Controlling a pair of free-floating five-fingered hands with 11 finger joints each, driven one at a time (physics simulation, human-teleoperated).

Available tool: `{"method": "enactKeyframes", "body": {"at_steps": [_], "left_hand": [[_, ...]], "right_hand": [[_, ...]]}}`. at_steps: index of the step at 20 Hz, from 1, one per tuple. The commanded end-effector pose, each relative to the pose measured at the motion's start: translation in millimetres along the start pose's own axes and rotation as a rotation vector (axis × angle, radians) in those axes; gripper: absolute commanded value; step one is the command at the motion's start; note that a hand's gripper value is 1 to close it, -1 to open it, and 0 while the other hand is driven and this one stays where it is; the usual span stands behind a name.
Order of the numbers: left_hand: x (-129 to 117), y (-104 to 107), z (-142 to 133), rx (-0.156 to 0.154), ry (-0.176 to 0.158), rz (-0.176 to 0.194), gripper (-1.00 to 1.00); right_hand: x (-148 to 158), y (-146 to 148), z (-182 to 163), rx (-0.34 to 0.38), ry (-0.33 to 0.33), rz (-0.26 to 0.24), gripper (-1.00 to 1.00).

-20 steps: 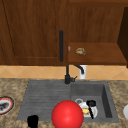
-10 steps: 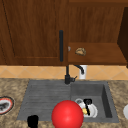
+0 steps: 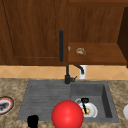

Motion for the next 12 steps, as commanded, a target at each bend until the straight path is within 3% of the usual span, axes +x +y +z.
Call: {"method": "enactKeyframes", "body": {"at_steps": [1,7,12], "left_hand": [[0.0,0.0,0.0,0.0,0.0,0.0,0.0],[0.0,0.0,0.0,0.0,0.0,0.0,0.0],[0.0,0.0,0.0,0.0,0.0,0.0,0.0]], "right_hand": [[3.2,7.0,-37.0,0.004,0.001,-0.076,-1.0],[-1.1,23.6,-70.7,0.001,-0.022,-0.14,-1.0],[-7.1,40.6,-92.8,-0.001,-0.048,-0.161,-1.0]]}}
